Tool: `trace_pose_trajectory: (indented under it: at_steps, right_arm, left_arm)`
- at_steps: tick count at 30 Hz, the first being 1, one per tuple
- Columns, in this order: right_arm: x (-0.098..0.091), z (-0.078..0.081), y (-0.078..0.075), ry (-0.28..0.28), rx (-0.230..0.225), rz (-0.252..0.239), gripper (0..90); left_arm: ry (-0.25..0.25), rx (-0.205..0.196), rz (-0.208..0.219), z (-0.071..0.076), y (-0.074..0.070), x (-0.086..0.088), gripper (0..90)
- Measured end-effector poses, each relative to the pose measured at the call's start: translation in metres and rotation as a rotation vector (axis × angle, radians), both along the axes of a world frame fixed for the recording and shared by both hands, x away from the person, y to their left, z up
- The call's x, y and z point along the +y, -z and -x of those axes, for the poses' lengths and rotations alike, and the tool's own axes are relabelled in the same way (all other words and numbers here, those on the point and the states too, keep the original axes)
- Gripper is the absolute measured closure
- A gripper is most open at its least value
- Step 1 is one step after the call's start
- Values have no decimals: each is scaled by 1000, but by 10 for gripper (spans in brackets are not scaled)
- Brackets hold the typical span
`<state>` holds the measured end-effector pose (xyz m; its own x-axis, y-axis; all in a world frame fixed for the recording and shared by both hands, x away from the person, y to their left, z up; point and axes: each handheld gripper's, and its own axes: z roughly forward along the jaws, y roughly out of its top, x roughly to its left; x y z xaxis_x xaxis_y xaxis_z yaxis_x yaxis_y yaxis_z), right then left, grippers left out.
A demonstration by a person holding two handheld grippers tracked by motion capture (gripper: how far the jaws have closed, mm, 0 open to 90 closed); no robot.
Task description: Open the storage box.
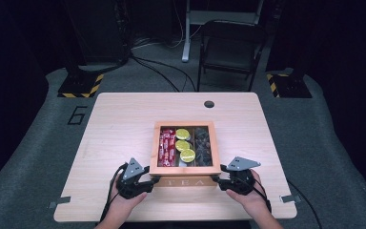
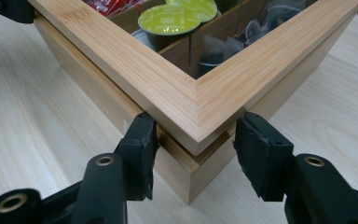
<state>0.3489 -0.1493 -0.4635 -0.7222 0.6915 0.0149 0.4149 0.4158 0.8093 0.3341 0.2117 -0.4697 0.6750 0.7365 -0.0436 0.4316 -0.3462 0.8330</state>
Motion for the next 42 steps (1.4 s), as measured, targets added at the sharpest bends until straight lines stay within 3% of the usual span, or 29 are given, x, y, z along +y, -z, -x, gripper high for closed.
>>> trace_pose_trajectory:
  at_steps: [4,7,15,21,26,37,42]
  right_arm:
    - [0,-1,-7,1,-26,14,494]
    - [-1,-2,-15,16,-22,-29,496]
    - [-2,-6,-27,39,-5,-63,496]
    - [-2,-11,-36,46,-12,-62,502]
    - [-2,-19,-47,77,-22,-86,498]
    - [-1,-28,-66,77,-68,-82,489]
    - [0,-31,-72,90,-87,-102,487]
  left_arm:
    - [-26,-30,17,-1,-8,-1,463]
    - [-38,-44,25,-1,-14,-1,463]
    - [-49,-65,-5,-5,-30,-1,463]
    - [-56,-87,-31,-11,-41,-3,460]
    - [-69,-101,5,-16,-52,-2,460]
    - [-76,-110,69,-26,-66,2,470]
    - [-89,-136,69,-30,-72,1,476]
